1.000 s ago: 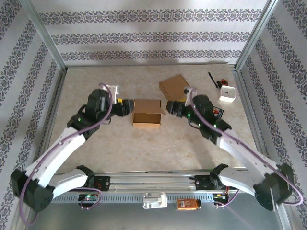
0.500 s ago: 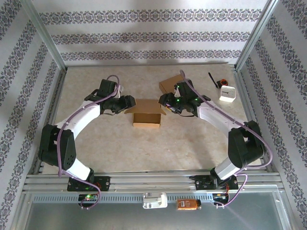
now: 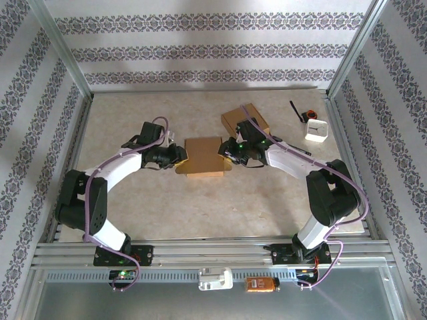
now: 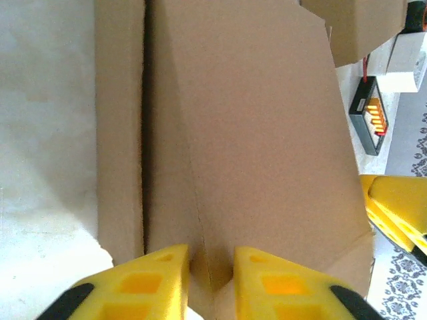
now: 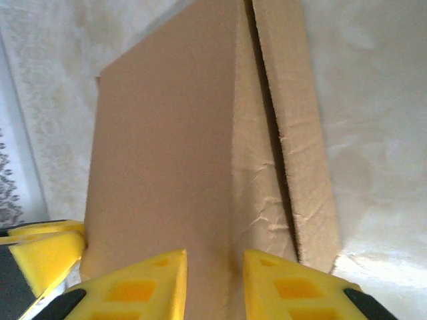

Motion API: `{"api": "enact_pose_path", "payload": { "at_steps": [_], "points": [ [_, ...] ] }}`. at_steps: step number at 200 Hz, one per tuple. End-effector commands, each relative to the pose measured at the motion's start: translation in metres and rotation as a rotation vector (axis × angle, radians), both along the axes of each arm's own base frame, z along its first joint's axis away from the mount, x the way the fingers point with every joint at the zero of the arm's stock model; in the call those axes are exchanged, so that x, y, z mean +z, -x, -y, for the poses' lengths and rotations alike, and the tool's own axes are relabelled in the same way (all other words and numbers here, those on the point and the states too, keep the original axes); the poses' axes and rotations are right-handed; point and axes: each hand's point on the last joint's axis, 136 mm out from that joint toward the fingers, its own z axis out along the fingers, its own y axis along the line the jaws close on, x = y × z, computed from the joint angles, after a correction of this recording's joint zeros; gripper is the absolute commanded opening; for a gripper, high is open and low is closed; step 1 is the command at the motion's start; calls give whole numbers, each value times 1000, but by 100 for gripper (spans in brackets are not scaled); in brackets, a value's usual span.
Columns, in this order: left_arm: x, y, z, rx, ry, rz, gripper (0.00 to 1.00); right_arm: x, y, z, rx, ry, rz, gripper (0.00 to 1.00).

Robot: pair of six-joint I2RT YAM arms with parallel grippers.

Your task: Fold the paper box

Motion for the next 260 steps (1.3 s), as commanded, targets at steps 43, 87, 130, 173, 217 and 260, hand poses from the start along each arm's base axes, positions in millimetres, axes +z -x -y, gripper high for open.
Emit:
{"api": "enact_pose_path", "payload": {
  "at_steps": [43, 87, 130, 173, 217, 260],
  "points": [
    [-12, -1, -3, 10, -13, 3, 20, -18, 4, 17, 19, 136, 36, 30],
    [26, -10, -16, 27, -89, 136, 57, 29, -2, 13, 52, 120, 167, 50],
    [9, -16, -26, 34, -173, 146, 69, 4, -1, 4, 130, 185, 138, 68],
    [-23, -15, -7, -38, -103, 85, 64, -41, 1, 3, 167, 256, 80, 61],
    [-64, 2, -5, -58, -114, -18, 31, -70, 11, 11, 156, 270, 28, 39],
    [-41, -9, -4, -49, -97, 53, 52, -29, -4, 10, 138, 229, 116, 53]
  ]
}}
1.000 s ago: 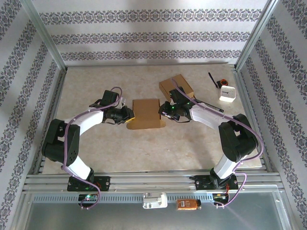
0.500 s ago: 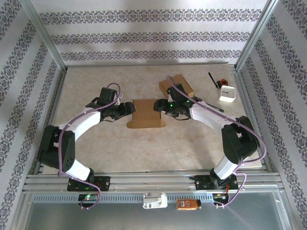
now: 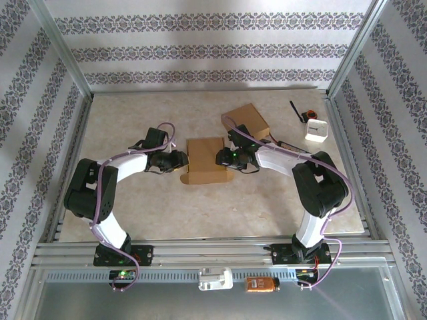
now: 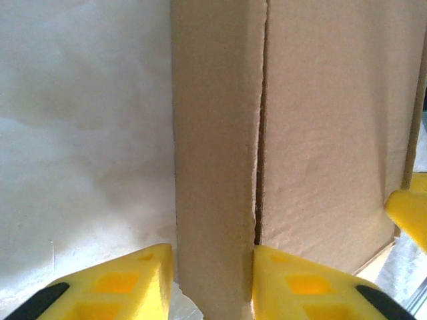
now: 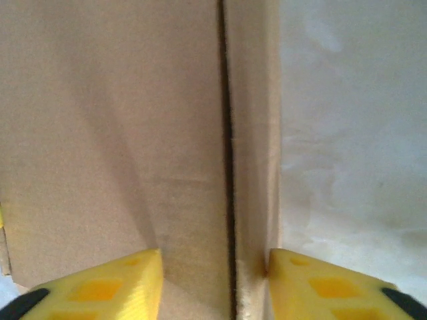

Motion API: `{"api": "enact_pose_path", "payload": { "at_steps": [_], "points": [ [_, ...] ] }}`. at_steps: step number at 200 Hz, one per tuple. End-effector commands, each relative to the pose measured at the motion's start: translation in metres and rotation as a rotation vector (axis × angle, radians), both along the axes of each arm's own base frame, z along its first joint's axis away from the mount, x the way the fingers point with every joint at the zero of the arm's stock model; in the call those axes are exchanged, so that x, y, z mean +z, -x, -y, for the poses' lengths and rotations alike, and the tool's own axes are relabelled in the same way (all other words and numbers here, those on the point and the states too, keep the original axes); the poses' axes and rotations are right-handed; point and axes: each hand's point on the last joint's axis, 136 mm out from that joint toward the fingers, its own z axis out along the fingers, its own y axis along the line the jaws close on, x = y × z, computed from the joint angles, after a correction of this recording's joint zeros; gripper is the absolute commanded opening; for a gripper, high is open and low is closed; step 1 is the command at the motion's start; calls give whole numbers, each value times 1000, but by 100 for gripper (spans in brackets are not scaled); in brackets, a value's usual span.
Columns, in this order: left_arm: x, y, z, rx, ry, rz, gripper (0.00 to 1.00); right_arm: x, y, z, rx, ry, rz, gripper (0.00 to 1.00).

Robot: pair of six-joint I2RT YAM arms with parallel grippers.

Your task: Fold the paper box

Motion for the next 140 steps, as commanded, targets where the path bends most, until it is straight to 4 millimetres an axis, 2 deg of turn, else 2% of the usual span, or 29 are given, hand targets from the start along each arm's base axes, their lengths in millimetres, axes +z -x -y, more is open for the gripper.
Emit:
{"api": "enact_pose_path", "payload": {
  "at_steps": [1, 9, 23, 54, 69, 96, 140],
  "points": [
    [6, -2, 1, -7, -4, 30, 53, 22, -6, 7, -12, -1, 52, 53],
    [14, -7, -2, 4, -10, 58, 60, 28, -13, 9, -21, 0, 73, 56],
    [29, -15, -6, 21, -19, 104, 68, 32, -23, 12, -30, 4, 95, 54],
    [46, -25, -16, 53, -42, 159, 72, 22, -38, 15, -47, -6, 83, 45],
    [45, -26, -18, 62, -39, 157, 74, 15, -40, 12, -40, -14, 73, 40],
    [39, -27, -18, 75, -23, 136, 75, 1, -41, 19, -58, 11, 61, 24],
    [31, -29, -15, 83, 3, 107, 76, -15, -35, 34, -70, -8, 36, 11]
  ]
}}
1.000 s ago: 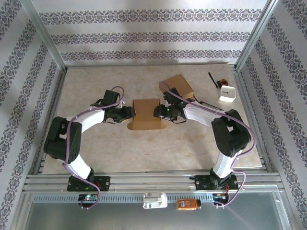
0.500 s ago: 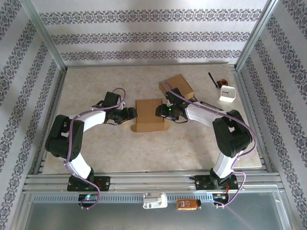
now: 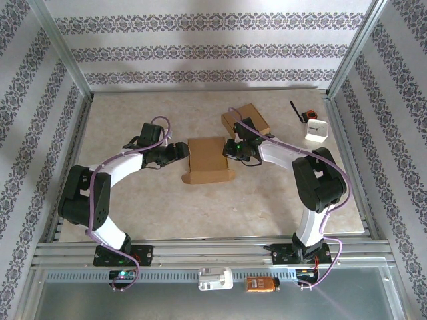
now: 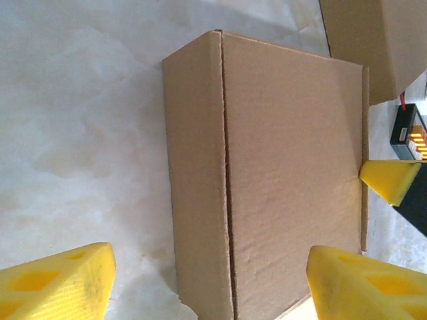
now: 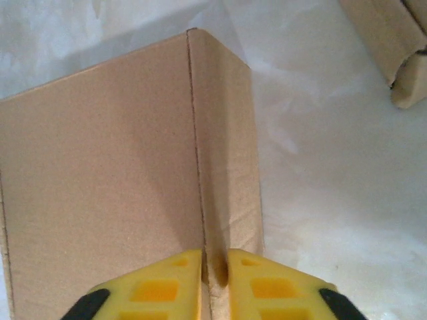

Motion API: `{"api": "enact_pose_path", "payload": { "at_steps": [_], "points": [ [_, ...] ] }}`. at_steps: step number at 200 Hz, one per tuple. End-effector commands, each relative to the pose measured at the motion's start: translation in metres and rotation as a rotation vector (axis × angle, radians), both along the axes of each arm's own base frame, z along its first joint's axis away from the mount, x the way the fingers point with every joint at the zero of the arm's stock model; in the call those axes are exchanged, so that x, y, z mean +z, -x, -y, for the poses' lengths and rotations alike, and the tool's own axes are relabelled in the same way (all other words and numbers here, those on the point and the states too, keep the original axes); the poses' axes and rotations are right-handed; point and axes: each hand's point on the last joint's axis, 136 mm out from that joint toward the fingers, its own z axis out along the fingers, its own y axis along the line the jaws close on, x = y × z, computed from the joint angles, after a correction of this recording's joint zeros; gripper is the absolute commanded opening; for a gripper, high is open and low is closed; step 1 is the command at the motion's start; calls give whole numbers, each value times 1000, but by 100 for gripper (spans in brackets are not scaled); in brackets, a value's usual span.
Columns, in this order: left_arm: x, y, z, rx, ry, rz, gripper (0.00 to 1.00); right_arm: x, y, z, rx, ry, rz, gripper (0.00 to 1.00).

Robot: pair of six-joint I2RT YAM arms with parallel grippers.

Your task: Fold the paper box

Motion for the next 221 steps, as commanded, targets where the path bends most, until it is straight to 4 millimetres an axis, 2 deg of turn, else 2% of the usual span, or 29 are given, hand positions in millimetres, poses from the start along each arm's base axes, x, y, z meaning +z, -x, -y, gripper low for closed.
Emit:
{"api": "enact_pose_path", "payload": {
  "at_steps": [1, 34, 56, 101, 139, 178, 199, 221],
  "points": [
    [-1, -10, -1, 27, 29, -5, 76, -19, 7, 17, -10, 15, -30, 11],
    [-5, -16, 17, 30, 180, -74, 77, -22, 13, 17, 17, -134, -82, 7],
    [1, -26, 28, 22, 270, -35, 77, -23, 15, 12, 43, -207, -102, 7],
    [20, -37, 48, -15, 458, 29, 78, -32, 14, 7, 63, -231, -133, 7],
    [18, -40, 56, 11, 585, 26, 78, -39, 11, 10, 53, -229, -150, 6],
    [-2, -36, 39, 81, 459, 15, 78, -44, 8, 36, -27, -220, -164, 5],
    [-7, -34, 30, 86, 341, 10, 79, -45, 10, 40, -20, -234, -169, 5],
    [-11, -35, 29, 90, 321, -9, 79, -45, 10, 41, -10, -246, -168, 5]
  ]
}}
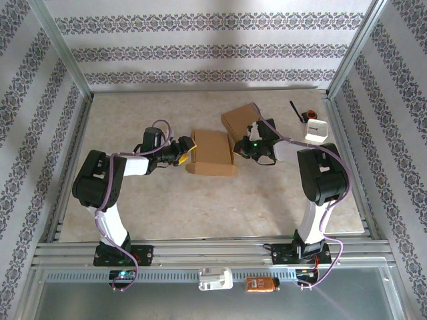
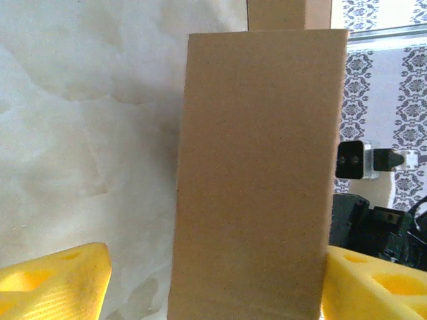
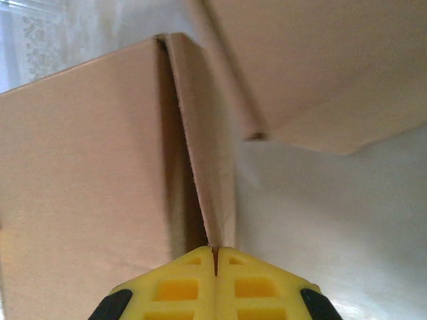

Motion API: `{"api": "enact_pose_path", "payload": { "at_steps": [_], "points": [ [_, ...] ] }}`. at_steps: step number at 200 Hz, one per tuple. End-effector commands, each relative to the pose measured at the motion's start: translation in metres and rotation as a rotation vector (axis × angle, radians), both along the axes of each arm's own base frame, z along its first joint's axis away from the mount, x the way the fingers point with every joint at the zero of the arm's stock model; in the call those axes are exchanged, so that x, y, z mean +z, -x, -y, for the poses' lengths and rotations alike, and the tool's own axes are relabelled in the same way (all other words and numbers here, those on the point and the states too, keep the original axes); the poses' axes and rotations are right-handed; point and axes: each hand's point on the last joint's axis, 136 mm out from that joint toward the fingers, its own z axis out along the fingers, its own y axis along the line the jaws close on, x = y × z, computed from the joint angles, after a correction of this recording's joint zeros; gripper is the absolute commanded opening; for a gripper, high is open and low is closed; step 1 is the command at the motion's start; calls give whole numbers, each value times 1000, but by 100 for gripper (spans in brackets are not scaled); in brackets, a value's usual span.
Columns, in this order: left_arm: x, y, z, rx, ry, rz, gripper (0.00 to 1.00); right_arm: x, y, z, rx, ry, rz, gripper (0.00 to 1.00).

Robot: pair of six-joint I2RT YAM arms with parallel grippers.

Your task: Fold the paper box

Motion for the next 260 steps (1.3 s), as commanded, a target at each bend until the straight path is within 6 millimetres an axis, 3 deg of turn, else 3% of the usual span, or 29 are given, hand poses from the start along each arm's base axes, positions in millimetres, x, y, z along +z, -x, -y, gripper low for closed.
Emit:
{"api": "enact_pose_path", "payload": {
  "at_steps": [1, 27, 61, 90, 131, 166, 230, 248, 260],
  "points": [
    [-3, 0, -3, -8, -81, -3, 79, -36, 24, 10, 1, 44, -127, 5],
    [-12, 0, -1, -20, -90, -22, 79, -37, 24, 13, -8, 36, -132, 5],
    [25, -3, 35, -121, 15, 123, 80, -30, 26, 9, 6, 14, -126, 7],
    [25, -8, 45, -127, 35, 117, 81, -19, 26, -3, 30, -6, -100, 8],
    [22, -8, 51, -125, 42, 108, 61, 4, 29, -27, 60, -62, -80, 15],
    [14, -2, 41, -127, -71, 92, 47, 32, 27, -33, 54, -96, -42, 20],
    [8, 5, 21, -115, -251, 42, 39, 79, 33, -39, 85, -155, 39, 29],
    [14, 9, 16, -85, -268, -1, 38, 98, 35, -36, 104, -80, 170, 35],
    [17, 10, 8, -25, -282, -39, 36, 111, 40, -37, 151, 49, 347, 39]
  ]
}}
